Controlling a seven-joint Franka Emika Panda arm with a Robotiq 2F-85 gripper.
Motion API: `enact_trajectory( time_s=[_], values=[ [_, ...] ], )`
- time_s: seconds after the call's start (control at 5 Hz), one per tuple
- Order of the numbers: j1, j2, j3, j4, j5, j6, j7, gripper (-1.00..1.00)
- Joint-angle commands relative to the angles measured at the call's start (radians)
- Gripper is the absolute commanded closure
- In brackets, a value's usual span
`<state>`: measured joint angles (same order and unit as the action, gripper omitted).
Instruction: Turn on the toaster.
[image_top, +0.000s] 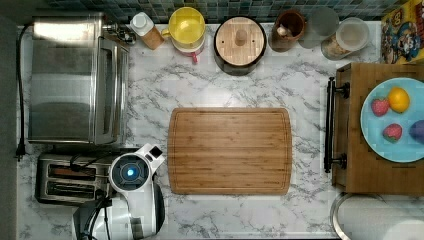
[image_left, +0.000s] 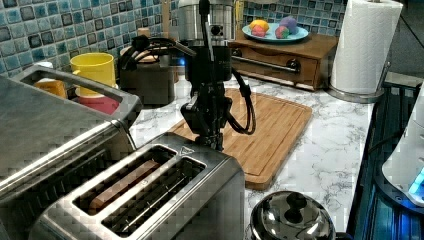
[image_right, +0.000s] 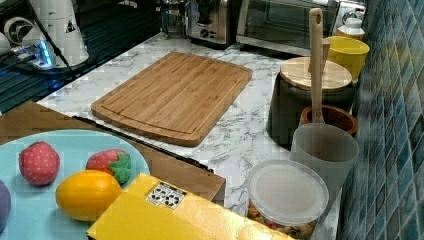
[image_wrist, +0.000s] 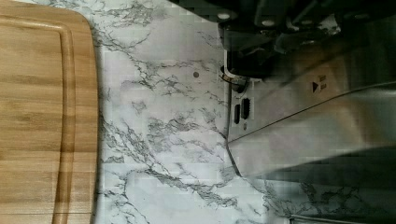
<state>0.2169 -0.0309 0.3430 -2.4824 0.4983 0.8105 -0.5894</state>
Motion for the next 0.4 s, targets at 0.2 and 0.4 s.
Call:
enact_trajectory(
  time_s=[0.2,0.4],
  values=[
    [0.023,0.076,0.033,-0.145,0.017,0.054,-0.031,1.0],
    [0.025,0.076,0.031,-0.144,0.017,0.054,-0.031,1.0]
  ],
)
